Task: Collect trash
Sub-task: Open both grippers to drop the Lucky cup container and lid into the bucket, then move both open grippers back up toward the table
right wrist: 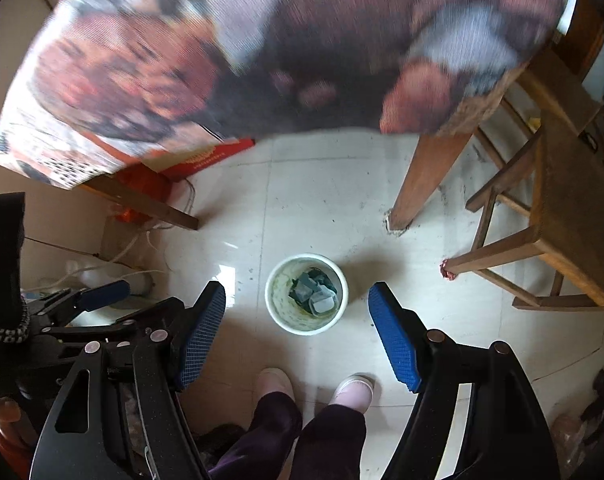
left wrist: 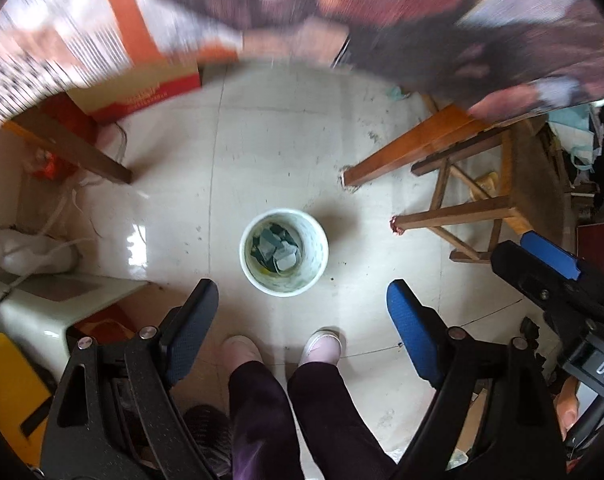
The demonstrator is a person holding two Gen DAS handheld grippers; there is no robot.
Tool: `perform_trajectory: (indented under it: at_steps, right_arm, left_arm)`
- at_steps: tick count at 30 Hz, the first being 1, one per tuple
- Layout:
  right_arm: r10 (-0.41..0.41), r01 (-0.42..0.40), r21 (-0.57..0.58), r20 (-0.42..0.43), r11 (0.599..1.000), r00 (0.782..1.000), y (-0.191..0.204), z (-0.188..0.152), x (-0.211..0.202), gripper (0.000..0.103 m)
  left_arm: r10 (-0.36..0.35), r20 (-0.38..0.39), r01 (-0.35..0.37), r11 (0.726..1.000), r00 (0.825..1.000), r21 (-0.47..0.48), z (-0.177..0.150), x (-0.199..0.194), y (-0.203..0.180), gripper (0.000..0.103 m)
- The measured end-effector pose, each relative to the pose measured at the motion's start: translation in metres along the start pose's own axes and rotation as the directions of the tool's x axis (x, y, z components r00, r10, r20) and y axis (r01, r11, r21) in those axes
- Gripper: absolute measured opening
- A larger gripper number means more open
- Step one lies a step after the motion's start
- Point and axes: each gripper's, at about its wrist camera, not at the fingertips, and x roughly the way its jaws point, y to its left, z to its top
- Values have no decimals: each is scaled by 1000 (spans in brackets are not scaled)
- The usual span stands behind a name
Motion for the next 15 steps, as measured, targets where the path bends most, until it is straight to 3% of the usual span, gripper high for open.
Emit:
perform_trajectory:
  at_steps: [8,15]
  right_arm:
    - [7,-5,-17,80,1000,997,40,13,-101,71]
    - [1,10,-52,211,999,977,81,14,-198,71]
  left_arm:
    - [5,122,-8,1000,992,25,-2,-125,-9,86]
    - [6,287,-21,999,958,50,-13,-242,-21,86]
